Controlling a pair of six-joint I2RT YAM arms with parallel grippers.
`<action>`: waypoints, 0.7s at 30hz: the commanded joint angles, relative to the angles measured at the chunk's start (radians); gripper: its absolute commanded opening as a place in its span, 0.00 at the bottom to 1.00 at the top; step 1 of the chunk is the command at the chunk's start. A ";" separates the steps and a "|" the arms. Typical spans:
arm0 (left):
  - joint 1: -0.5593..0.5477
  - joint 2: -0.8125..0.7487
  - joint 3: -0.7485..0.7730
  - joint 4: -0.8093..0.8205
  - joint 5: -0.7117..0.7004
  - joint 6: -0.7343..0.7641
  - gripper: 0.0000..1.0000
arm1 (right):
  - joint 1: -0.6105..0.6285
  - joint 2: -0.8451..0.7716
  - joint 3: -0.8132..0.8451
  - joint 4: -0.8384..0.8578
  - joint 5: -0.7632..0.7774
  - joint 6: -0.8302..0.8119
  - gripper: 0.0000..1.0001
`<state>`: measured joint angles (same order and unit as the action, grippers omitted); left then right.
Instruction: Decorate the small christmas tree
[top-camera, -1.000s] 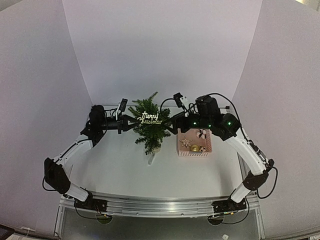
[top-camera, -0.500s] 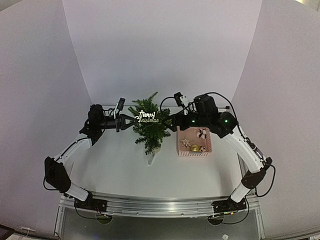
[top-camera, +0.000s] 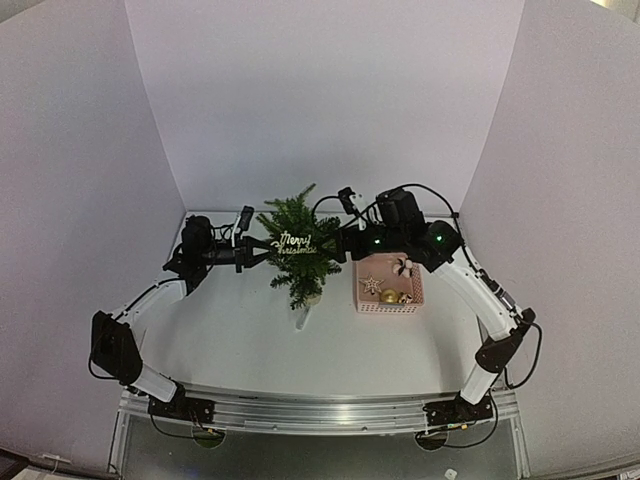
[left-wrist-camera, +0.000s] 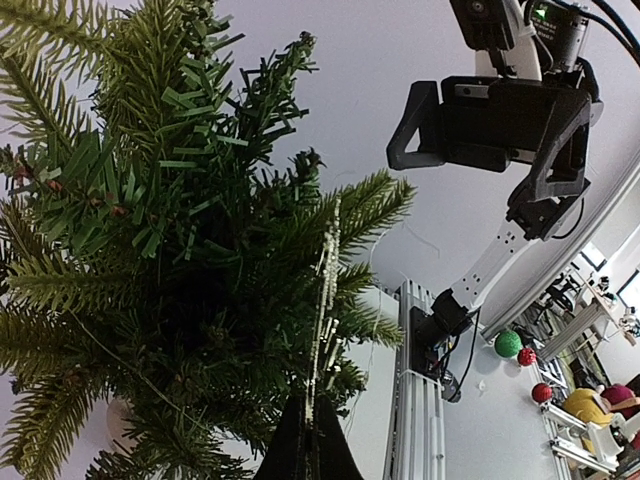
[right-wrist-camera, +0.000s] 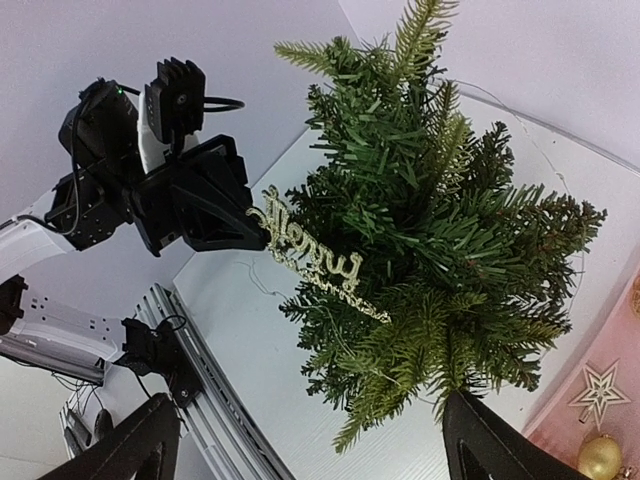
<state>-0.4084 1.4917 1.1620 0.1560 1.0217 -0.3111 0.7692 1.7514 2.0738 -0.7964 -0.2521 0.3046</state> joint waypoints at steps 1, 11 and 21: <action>-0.006 0.010 -0.016 0.013 -0.015 0.077 0.00 | 0.002 0.047 0.051 0.029 -0.045 0.018 0.88; -0.007 0.042 -0.072 0.105 -0.044 0.059 0.00 | 0.002 0.067 0.063 0.040 -0.050 0.020 0.87; -0.008 0.018 -0.078 0.150 -0.051 0.149 0.00 | 0.002 0.073 0.061 0.045 -0.057 0.022 0.87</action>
<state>-0.4145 1.5265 1.0969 0.2540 0.9989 -0.1974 0.7692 1.8115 2.1010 -0.7719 -0.2894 0.3202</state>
